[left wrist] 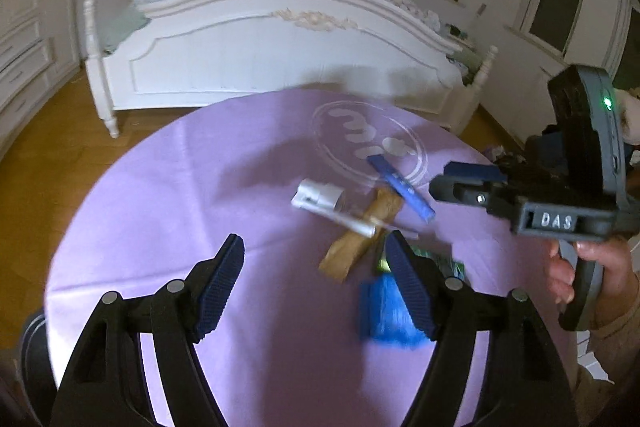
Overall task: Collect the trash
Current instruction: 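Grasp the white plastic pump piece with the left gripper while the right grasps the blue toothpaste tube, then carry the white piece and blue tube over the bin and open both grippers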
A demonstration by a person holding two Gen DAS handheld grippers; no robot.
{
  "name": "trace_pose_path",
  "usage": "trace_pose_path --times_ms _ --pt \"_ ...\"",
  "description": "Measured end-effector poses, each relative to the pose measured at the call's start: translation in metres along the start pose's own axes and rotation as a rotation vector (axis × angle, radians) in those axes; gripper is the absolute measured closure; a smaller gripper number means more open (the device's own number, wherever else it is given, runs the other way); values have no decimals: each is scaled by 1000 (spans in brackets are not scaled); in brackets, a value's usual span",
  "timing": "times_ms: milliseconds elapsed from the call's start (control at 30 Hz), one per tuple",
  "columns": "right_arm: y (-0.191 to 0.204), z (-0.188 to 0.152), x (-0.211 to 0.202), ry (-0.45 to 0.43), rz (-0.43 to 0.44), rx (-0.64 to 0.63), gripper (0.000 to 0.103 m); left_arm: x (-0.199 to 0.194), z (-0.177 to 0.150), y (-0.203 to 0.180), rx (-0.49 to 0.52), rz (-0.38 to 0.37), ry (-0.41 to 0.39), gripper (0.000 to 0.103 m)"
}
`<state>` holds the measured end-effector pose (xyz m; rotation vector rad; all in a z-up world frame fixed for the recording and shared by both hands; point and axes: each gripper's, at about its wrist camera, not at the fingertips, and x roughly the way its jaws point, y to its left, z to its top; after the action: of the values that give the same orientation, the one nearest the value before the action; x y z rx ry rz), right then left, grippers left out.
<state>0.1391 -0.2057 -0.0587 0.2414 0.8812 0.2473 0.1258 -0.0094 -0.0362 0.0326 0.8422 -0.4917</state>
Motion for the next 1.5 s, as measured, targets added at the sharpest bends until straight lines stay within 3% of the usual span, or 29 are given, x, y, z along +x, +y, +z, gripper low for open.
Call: trace_pose_path --times_ms 233,267,467,533,633,700,800,1133,1400,1500 --pt "-22 2 28 44 -32 15 51 50 22 -3 34 0 72 30" --pt "-23 4 33 52 -33 11 57 57 23 -2 39 4 82 30" --pt "-18 13 57 78 -77 -49 67 75 22 -7 64 24 109 31" --pt "-13 13 60 77 -111 -89 70 77 23 -10 80 36 107 39" --pt "-5 13 64 77 -168 -158 75 80 26 -13 89 46 100 58" --pt "-1 9 66 71 -183 -187 82 80 27 -10 71 36 94 59" --pt "-5 7 66 65 -160 -163 86 76 24 -8 56 30 78 60" --pt "-14 1 30 1 37 -7 87 16 14 12 -15 13 -28 62" --pt "45 9 1 -23 144 -63 87 -65 -11 36 -89 37 -145 62" --pt "88 10 -1 -15 188 -118 87 -95 -31 55 -130 72 -175 62"
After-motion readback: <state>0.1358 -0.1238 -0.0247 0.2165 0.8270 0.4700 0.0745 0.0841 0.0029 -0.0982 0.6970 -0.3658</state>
